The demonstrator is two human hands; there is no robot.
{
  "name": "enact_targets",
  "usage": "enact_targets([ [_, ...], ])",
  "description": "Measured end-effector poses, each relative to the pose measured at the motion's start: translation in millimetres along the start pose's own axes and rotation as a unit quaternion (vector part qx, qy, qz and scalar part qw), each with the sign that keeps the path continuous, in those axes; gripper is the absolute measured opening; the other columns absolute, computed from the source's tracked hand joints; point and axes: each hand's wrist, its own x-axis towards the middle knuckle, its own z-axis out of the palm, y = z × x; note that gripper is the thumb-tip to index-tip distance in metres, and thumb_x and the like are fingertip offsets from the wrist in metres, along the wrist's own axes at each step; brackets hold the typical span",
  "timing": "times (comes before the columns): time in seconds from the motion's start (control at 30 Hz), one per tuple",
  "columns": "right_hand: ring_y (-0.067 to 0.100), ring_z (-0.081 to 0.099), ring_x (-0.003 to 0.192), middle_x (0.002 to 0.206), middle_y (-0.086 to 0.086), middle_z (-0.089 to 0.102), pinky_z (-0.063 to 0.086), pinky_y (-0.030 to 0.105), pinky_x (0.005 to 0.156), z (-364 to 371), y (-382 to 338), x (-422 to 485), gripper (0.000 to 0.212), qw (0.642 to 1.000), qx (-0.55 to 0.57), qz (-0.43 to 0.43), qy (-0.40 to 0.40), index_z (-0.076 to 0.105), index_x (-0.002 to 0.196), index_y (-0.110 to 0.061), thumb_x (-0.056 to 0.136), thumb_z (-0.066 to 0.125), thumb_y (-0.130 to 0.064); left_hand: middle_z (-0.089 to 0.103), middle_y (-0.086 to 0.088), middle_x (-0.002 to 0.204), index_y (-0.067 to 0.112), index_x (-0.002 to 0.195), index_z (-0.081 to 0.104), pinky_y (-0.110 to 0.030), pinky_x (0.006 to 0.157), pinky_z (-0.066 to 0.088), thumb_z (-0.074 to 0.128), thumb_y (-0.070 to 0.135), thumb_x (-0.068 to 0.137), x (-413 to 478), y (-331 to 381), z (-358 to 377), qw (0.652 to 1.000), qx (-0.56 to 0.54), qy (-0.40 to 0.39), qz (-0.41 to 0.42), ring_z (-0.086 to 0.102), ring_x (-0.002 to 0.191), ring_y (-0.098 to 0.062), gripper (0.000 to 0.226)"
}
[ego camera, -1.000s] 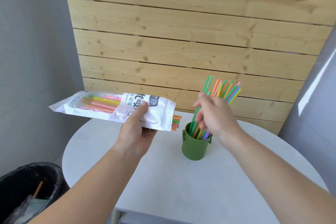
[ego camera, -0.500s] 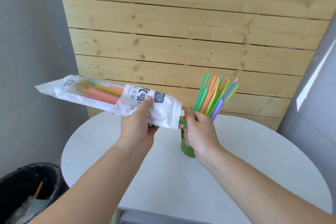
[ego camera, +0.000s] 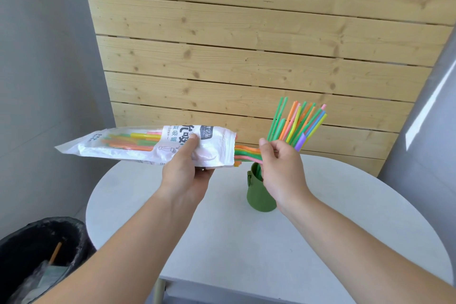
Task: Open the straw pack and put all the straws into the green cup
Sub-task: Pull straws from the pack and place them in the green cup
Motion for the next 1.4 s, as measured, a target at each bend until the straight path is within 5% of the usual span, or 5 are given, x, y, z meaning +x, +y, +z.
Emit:
enact_targets([
  [0.17, 0.016, 0.040, 0.050, 0.053, -0.003, 0.042, 0.031, 0.034, 0.052, -8, 0, 1, 0.044, 0.992, -0.083, -0.079, 0.043, 0.054, 0.076, -0.005, 0.102, 0.046, -0.039, 0.078, -0.008, 0.118, 0.006, 0.128, 0.066, -0.047, 0.094, 0.061, 0.071, 0.014, 0.097, 2, -2, -1, 1.000, -0.007, 0.016, -0.012, 0.076, 0.107, -0.024, 0.033],
  [0.5, 0.010, 0.041, 0.043, 0.047, -0.003, 0.050, 0.032, 0.029, 0.047, -10, 5, 2, 0.021, 0.991, -0.038, -0.130, -0.007, 0.062, 0.079, -0.023, 0.095, 0.063, -0.037, 0.077, -0.007, 0.118, 0.008, 0.128, 0.066, -0.042, 0.086, 0.063, 0.071, 0.013, 0.096, 4, 0, -3, 0.999, -0.007, 0.034, -0.013, 0.076, 0.105, -0.023, 0.032],
  [0.8, 0.014, 0.035, 0.043, 0.043, -0.012, 0.044, 0.029, 0.030, 0.051, -16, 6, 13, 0.029, 0.983, 0.178, 0.023, 0.030, 0.058, 0.071, -0.018, 0.092, 0.065, -0.037, 0.076, -0.009, 0.122, 0.006, 0.122, 0.066, -0.048, 0.094, 0.060, 0.068, 0.013, 0.098, 5, 1, -4, 0.999, -0.024, 0.029, -0.015, 0.074, 0.110, -0.025, 0.024],
  [1.1, 0.017, 0.040, 0.047, 0.042, -0.015, 0.042, 0.033, 0.033, 0.053, -14, 9, 13, 0.035, 0.993, 0.106, 0.045, 0.012, 0.061, 0.076, -0.020, 0.082, 0.064, -0.055, 0.077, -0.009, 0.115, 0.004, 0.121, 0.066, -0.050, 0.092, 0.061, 0.069, 0.011, 0.097, 5, -3, -4, 0.999, -0.015, 0.037, -0.016, 0.076, 0.102, -0.025, 0.025],
  [1.4, 0.011, 0.026, 0.036, 0.048, -0.004, 0.030, 0.021, 0.023, 0.040, -29, -4, 19, 0.032, 0.975, 0.200, 0.091, 0.020, 0.051, 0.073, -0.017, 0.095, 0.064, -0.037, 0.076, -0.008, 0.120, 0.008, 0.130, 0.062, -0.050, 0.096, 0.059, 0.068, 0.010, 0.098, 10, 1, -8, 0.999, -0.033, 0.035, 0.001, 0.075, 0.109, -0.025, 0.033],
])
